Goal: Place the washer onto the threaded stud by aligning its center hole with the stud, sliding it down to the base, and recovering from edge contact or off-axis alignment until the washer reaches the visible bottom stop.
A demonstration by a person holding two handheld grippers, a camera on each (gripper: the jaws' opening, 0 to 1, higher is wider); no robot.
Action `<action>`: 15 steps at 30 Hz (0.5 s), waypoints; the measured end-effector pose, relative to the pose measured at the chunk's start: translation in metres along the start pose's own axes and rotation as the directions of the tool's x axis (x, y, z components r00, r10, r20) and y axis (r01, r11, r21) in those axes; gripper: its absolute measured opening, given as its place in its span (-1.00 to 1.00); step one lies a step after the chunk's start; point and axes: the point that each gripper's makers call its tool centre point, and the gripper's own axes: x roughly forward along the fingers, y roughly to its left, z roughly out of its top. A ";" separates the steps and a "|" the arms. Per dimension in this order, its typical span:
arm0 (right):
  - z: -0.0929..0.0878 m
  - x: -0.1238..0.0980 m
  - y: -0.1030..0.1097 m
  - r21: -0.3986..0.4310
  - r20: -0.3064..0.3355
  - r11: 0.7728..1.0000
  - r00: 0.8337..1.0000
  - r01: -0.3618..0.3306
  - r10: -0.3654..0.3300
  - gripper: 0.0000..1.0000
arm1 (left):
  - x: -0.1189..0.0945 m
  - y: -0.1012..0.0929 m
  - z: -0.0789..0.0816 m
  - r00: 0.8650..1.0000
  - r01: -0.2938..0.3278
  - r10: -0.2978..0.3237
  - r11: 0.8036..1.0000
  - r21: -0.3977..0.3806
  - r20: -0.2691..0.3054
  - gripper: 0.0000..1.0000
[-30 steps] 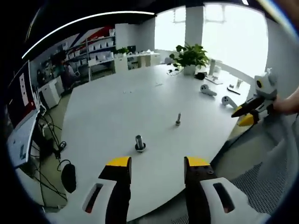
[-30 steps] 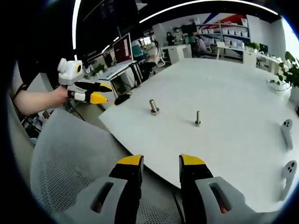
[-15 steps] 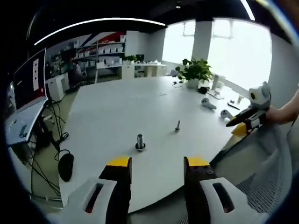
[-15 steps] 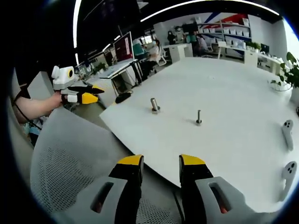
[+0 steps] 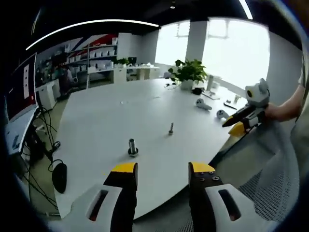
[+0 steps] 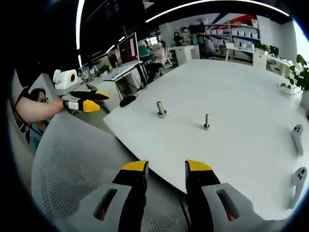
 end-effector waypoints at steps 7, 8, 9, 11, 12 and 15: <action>0.004 -0.001 -0.003 0.003 0.022 1.000 1.000 0.015 -0.015 -0.35 | -0.004 0.009 0.006 0.998 -0.057 0.057 0.998 -0.009 0.028 -0.20; 0.004 -0.002 -0.004 0.003 0.024 1.000 1.000 0.017 -0.017 -0.35 | -0.005 0.010 0.007 0.998 -0.060 0.060 0.998 -0.012 0.035 -0.19; 0.004 -0.002 -0.003 0.007 0.026 1.000 1.000 0.015 -0.015 -0.35 | -0.006 0.010 0.007 0.997 -0.059 0.060 0.998 -0.023 0.042 -0.19; 0.003 -0.001 -0.002 0.009 0.022 1.000 1.000 0.008 -0.008 -0.35 | -0.005 0.010 0.005 0.998 -0.063 0.063 0.998 -0.014 0.028 -0.19; 0.003 0.000 -0.001 0.005 0.017 1.000 1.000 0.005 -0.005 -0.35 | -0.004 0.010 0.004 0.998 -0.061 0.061 0.998 -0.010 0.019 -0.20; 0.003 0.000 0.000 0.004 0.015 1.000 1.000 0.001 -0.001 -0.35 | -0.005 0.010 0.005 0.998 -0.065 0.065 0.998 -0.007 0.021 -0.20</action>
